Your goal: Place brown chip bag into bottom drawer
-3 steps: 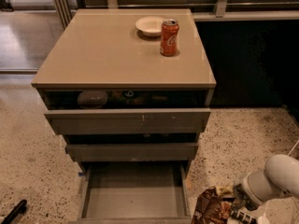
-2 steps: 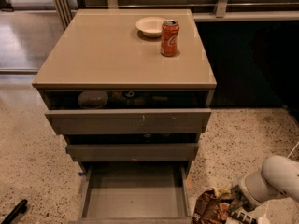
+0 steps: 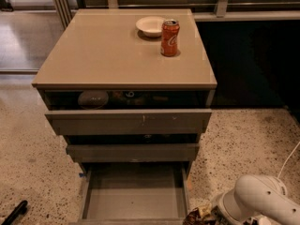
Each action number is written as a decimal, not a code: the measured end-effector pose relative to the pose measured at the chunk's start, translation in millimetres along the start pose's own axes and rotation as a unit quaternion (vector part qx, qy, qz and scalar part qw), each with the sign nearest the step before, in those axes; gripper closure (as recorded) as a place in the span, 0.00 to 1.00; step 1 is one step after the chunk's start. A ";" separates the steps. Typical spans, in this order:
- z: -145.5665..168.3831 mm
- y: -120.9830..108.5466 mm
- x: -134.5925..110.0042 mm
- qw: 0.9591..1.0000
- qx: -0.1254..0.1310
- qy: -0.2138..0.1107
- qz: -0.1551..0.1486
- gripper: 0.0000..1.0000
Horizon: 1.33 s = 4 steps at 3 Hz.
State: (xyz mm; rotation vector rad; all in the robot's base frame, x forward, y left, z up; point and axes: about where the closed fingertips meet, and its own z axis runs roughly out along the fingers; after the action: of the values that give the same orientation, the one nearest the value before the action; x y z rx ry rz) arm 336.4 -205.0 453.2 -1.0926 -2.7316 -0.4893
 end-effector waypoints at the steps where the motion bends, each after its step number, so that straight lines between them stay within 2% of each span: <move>1: -8.3 -26.3 -4.2 1.000 -0.010 -0.008 0.028 1.00; 2: -9.5 -24.2 -4.3 1.000 -0.011 -0.010 0.026 1.00; 3: -15.6 -12.9 -4.6 1.000 -0.017 -0.020 0.017 1.00; 4: -11.1 21.7 8.7 1.000 -0.016 -0.019 -0.009 1.00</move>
Offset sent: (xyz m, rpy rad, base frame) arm -0.0062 -0.0124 0.0006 0.0004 -0.0028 -0.0326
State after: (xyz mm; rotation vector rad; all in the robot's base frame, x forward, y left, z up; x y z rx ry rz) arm 345.5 -188.7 471.1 -1.0970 -2.7776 -0.5225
